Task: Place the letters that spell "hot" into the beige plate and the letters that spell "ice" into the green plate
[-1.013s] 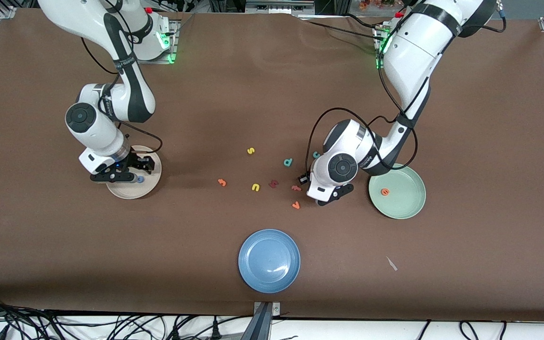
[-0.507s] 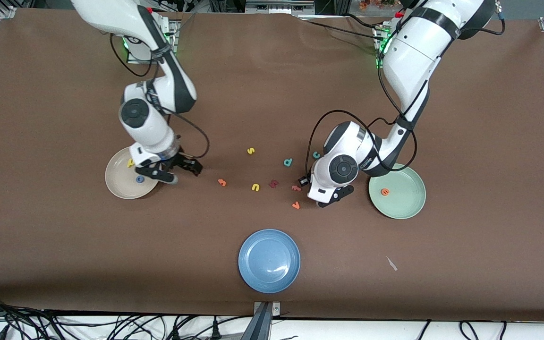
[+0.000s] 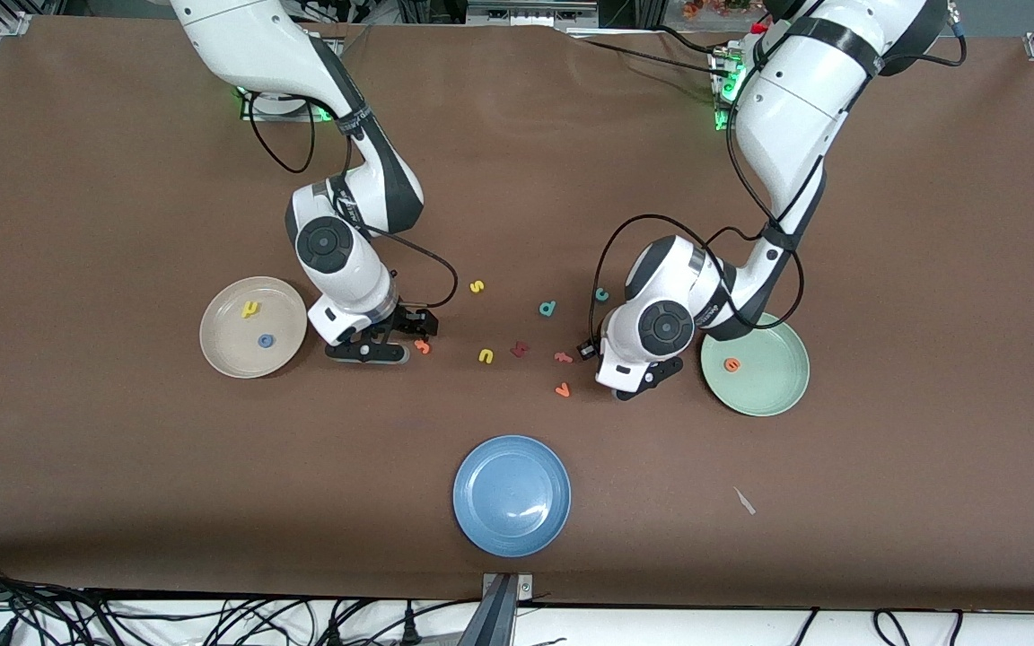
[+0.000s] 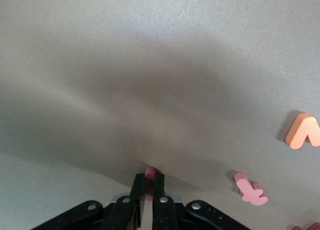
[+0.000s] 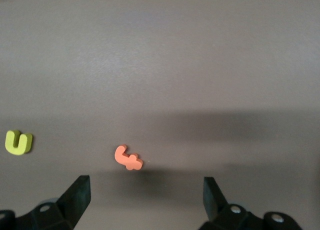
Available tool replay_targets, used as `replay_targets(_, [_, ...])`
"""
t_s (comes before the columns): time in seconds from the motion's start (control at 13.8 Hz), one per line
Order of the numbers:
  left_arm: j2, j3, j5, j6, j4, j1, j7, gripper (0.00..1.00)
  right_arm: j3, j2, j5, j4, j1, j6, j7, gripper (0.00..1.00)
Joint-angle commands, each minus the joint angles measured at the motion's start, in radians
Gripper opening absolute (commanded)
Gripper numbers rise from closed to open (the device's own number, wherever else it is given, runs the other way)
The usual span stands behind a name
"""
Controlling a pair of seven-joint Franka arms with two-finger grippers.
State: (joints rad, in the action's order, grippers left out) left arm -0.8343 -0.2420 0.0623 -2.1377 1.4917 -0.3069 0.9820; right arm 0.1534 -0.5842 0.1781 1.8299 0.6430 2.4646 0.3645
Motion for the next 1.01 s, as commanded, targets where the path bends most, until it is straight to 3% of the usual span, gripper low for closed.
replay_targets(0.0, [0.012, 0.003, 0.011, 0.007, -0.010, -0.003, 0.000, 0.00, -0.003, -0.043, -0.005, -0.035, 0.013, -0.021, -0.110, 1.00])
replay_targets(0.29, [0.056, 0.004, 0.004, 0.071, -0.019, 0.043, -0.037, 0.00, -0.005, -0.118, -0.009, -0.096, 0.041, -0.016, -0.127, 1.00])
replay_targets(0.65, [0.104, 0.006, 0.004, 0.232, -0.019, 0.169, -0.348, 0.00, -0.005, -0.135, -0.055, -0.112, 0.040, -0.016, -0.136, 0.98])
replay_targets(0.94, [0.113, 0.006, -0.034, 0.300, -0.007, 0.282, -0.604, 0.00, -0.005, -0.137, -0.054, -0.110, 0.040, -0.019, -0.156, 0.81])
